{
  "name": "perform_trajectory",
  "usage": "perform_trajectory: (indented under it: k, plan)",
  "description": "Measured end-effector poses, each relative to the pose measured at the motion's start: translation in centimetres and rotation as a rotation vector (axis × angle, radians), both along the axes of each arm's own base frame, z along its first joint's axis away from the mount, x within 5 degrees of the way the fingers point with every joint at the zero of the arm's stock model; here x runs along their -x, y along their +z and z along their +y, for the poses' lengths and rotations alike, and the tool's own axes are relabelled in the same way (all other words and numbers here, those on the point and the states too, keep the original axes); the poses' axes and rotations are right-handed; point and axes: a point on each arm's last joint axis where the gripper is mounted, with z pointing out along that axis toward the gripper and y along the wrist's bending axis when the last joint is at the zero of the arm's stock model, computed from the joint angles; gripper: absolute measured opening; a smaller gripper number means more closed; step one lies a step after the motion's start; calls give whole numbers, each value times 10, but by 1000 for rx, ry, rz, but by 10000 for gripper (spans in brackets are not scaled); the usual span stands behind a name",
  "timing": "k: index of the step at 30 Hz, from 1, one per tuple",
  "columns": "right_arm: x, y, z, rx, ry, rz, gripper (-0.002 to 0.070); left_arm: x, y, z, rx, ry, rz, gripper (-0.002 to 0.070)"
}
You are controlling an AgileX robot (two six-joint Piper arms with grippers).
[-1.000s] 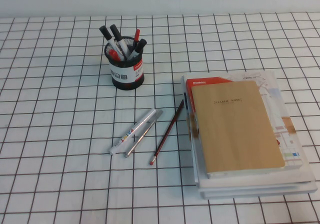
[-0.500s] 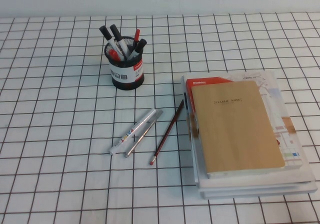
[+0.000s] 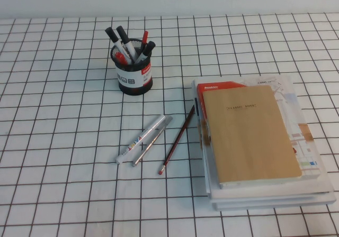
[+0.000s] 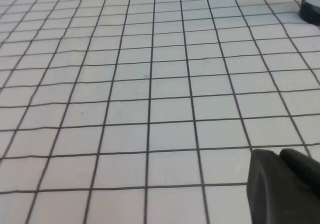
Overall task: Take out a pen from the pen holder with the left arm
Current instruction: 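Take a marker out of the pen holder and lay it on the table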
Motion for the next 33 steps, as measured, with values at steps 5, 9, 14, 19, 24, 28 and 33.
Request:
perform_trajectory:
  k: [5, 9, 14, 19, 24, 28, 33]
  plan:
    - [0, 0, 0, 0, 0, 0, -15, -1, 2, 2, -73, 6, -25, 0]
    - [0, 0, 0, 0, 0, 0, -15, -3, 11, 0, 109, 23, -127, 0]
    - [0, 0, 0, 0, 0, 0, -15, -4, 22, -2, 368, 49, -244, 0]
    - [0, 0, 0, 0, 0, 0, -15, -4, 28, -1, 418, 54, -309, 0]
    - [0, 0, 0, 0, 0, 0, -15, -4, 35, 0, 432, 56, -382, 0]
    - [0, 0, 0, 0, 0, 0, -15, -4, 37, 1, 436, 57, -408, 0]
    - [0, 0, 0, 0, 0, 0, -15, -4, 39, 1, 453, 58, -433, 0]
